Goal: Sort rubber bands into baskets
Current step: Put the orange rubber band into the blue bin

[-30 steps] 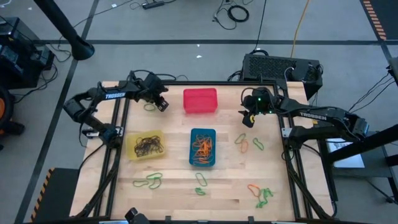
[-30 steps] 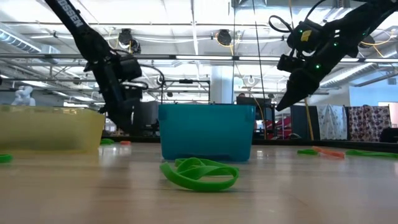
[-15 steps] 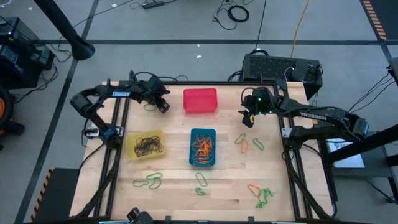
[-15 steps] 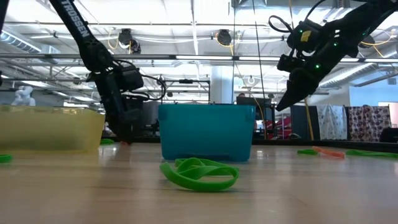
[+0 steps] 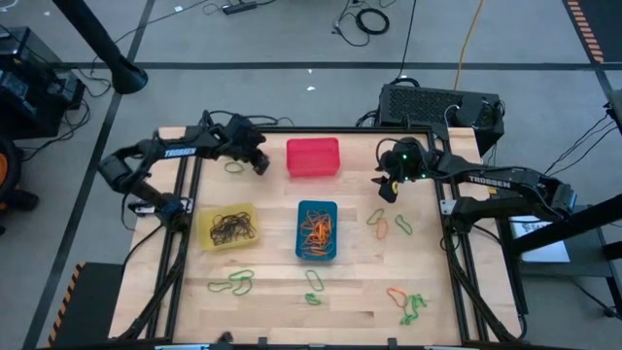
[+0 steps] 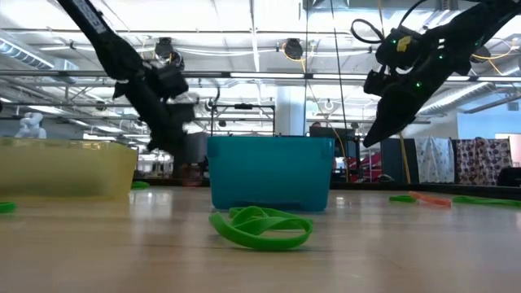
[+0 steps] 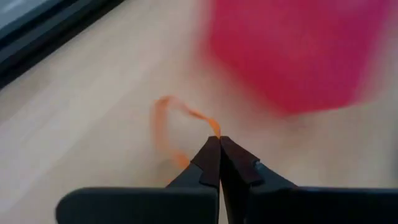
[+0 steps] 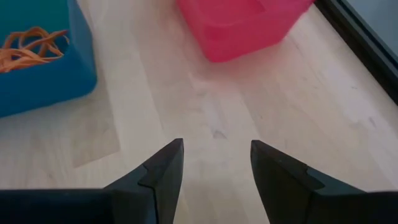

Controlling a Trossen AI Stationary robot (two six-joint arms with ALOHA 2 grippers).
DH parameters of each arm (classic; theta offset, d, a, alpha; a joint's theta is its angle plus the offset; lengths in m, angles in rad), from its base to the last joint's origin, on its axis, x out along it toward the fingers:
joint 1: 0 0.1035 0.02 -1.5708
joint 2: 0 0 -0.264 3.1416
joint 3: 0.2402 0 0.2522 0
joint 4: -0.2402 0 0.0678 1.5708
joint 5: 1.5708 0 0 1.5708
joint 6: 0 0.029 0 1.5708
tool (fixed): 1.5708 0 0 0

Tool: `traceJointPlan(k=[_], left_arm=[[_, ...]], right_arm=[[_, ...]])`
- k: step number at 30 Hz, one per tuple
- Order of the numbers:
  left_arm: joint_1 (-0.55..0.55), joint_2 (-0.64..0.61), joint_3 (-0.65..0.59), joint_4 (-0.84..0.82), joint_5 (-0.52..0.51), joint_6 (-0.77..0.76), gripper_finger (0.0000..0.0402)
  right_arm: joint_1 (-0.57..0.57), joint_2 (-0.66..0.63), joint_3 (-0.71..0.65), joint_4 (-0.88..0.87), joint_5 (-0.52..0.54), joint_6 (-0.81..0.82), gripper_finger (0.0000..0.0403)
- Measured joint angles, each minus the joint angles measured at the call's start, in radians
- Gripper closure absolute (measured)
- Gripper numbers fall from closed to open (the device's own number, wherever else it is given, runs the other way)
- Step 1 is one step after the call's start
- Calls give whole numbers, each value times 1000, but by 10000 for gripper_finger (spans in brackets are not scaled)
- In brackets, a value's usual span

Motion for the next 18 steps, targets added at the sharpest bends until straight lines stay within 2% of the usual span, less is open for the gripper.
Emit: traceJointPlan(k=[4, 8, 13, 18], left_arm=[[-106, -71, 0, 121, 177, -52, 398], [-267, -106, 1, 242, 235, -103, 399], [-480, -106, 2, 353, 225, -103, 399], [-659, -70, 2, 428, 90, -99, 399]], right_arm=[[19, 0, 0, 7, -3, 2, 222], [33, 0, 0, 10, -3, 14, 222], [38, 0, 0, 17, -2, 21, 222], [38, 0, 0, 4, -2, 133, 222]])
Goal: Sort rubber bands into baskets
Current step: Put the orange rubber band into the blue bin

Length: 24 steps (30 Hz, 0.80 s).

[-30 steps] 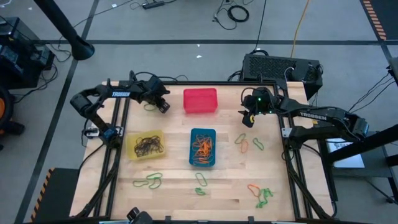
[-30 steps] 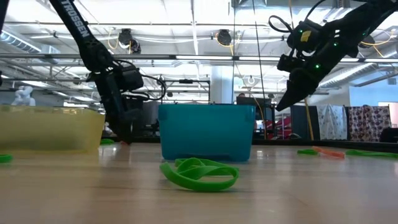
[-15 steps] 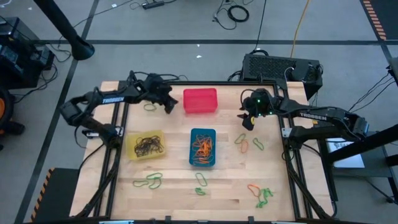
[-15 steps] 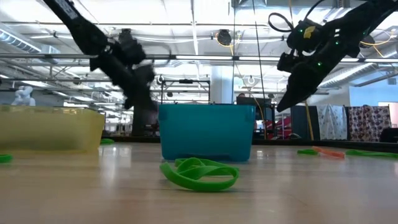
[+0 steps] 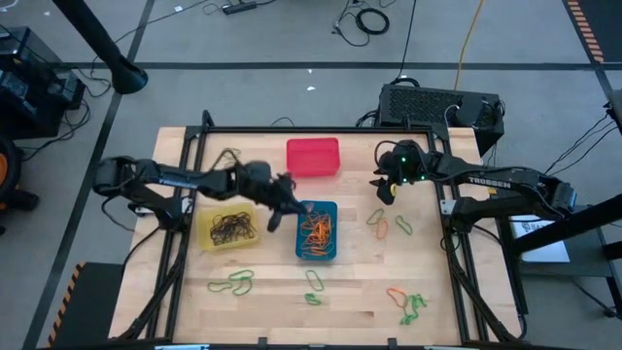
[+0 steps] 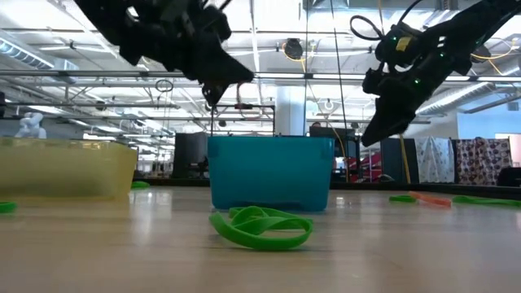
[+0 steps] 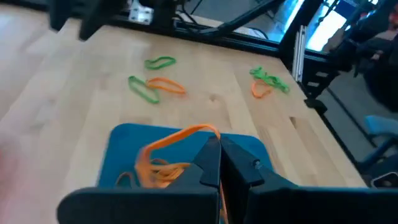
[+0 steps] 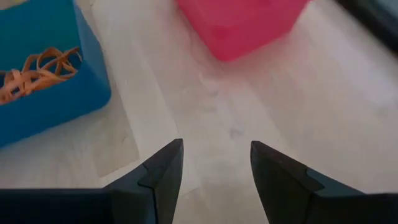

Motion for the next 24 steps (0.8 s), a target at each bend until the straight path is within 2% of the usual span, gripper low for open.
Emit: traceJointPlan(k=[3, 6, 11, 16, 24], left_arm=[[-75, 39, 0, 33, -100, 24, 400], [-118, 86, 0, 60, -163, 53, 400], [-130, 163, 0, 109, -193, 59, 400], [-120, 212, 0, 119, -200, 83, 400], [-111, 219, 0, 129, -201, 113, 390]], right_arm=[[0, 0, 0, -27, -12, 120, 222], [5, -1, 1, -61, -68, 149, 222], [80, -2, 2, -201, -73, 223, 222], [234, -2, 2, -249, -66, 318, 222], [464, -1, 2, -296, 170, 519, 222]])
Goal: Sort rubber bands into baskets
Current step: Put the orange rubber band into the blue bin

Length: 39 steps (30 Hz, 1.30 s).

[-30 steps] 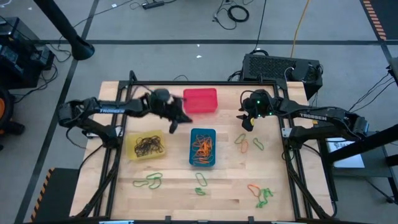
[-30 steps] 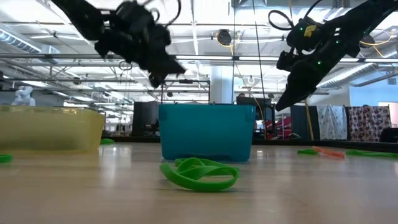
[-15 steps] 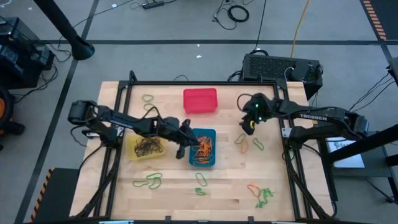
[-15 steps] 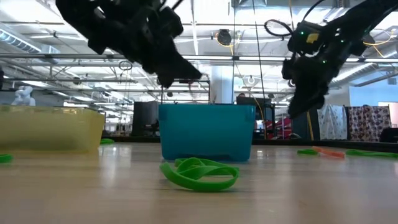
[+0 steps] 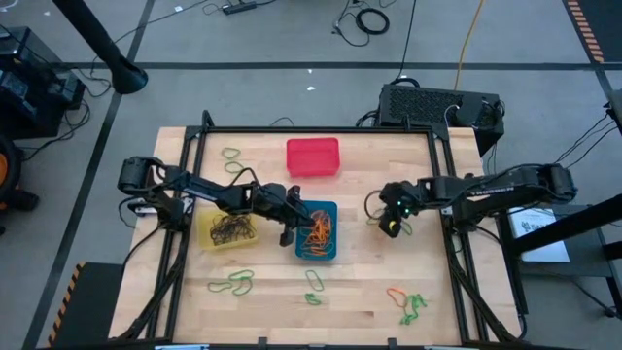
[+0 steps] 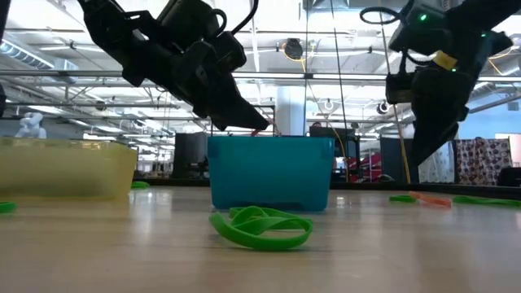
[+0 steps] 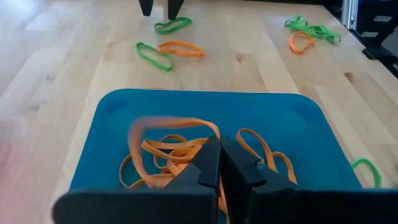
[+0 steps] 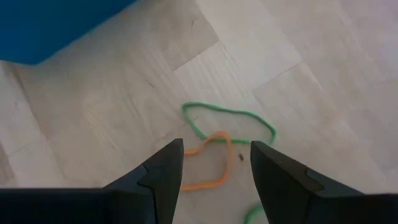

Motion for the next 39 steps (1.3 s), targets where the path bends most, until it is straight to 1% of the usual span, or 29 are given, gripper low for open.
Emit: traceJointPlan(k=[8, 12, 14, 17, 20, 24, 26, 28, 30, 34, 35, 37, 39], left_arm=[[-23, 0, 0, -2, -6, 50, 328], [-31, 0, 0, -2, -39, 76, 292], [-31, 0, 0, -2, -49, 77, 278], [-31, -16, 0, -7, -51, 76, 267], [-31, -49, 1, -1, -51, 77, 265], [-31, -93, 1, -7, -51, 77, 265], [-31, -117, 1, -14, -51, 78, 265], [-29, -144, 1, -19, -51, 77, 265], [-25, -179, 1, -40, -61, 74, 265], [-14, -270, 1, -119, -69, 70, 265], [-14, -293, 1, -151, -76, 70, 265], [-15, -333, 1, -213, -107, 72, 265], [-15, -369, 1, -284, -135, 75, 265]], right_arm=[[124, 23, 0, -3, 146, 110, 222], [156, 90, 0, -4, 169, 142, 222], [169, 134, 0, -3, 201, 158, 222], [180, 204, -2, 9, 209, 161, 222], [184, 257, -2, 19, 211, 161, 222], [185, 298, 2, 24, 210, 179, 225], [185, 308, 3, 26, 205, 179, 237], [185, 311, 2, 28, 200, 176, 260], [184, 311, 2, 32, 183, 161, 295], [185, 295, 11, 25, 166, 106, 381], [186, 287, 19, 12, 166, 87, 391], [188, 264, 49, -30, 171, 65, 392], [189, 239, 99, -32, 178, 40, 392]])
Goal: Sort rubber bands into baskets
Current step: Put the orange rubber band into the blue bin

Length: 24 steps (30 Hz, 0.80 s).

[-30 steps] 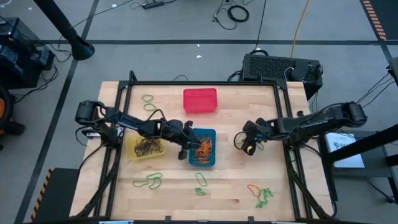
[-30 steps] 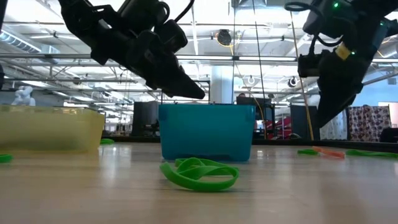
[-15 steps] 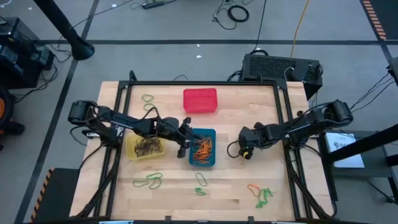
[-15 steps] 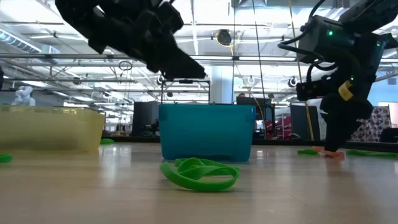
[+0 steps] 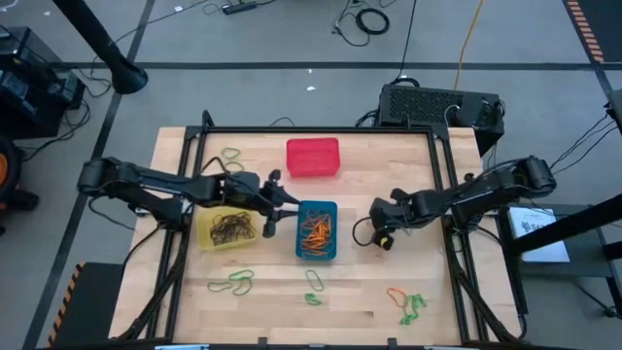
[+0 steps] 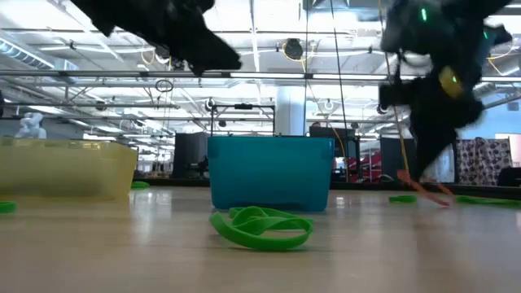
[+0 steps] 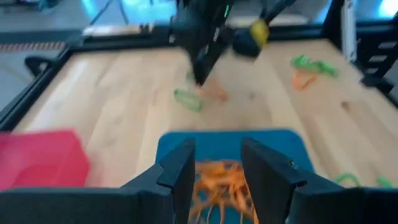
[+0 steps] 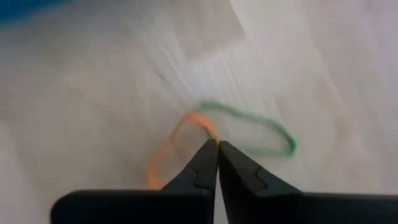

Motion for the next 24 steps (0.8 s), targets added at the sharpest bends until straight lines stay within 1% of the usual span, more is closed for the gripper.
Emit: traceJointPlan(k=[3, 6, 14, 19, 24], left_arm=[[0, -22, 0, -91, -33, -7, 265], [0, -27, -7, -140, -44, -7, 265], [14, -27, -102, -146, -63, -7, 265], [16, -27, -142, -142, -63, -34, 265], [16, -26, -176, -110, -63, -58, 265]], right_arm=[[6, -26, 52, 4, 1, -66, 400], [9, -40, 101, 105, 4, -160, 399], [4, -32, 122, 519, 1, -440, 401], [-1, 22, 122, 722, 0, -546, 402], [-1, 113, 122, 871, -7, -612, 402]])
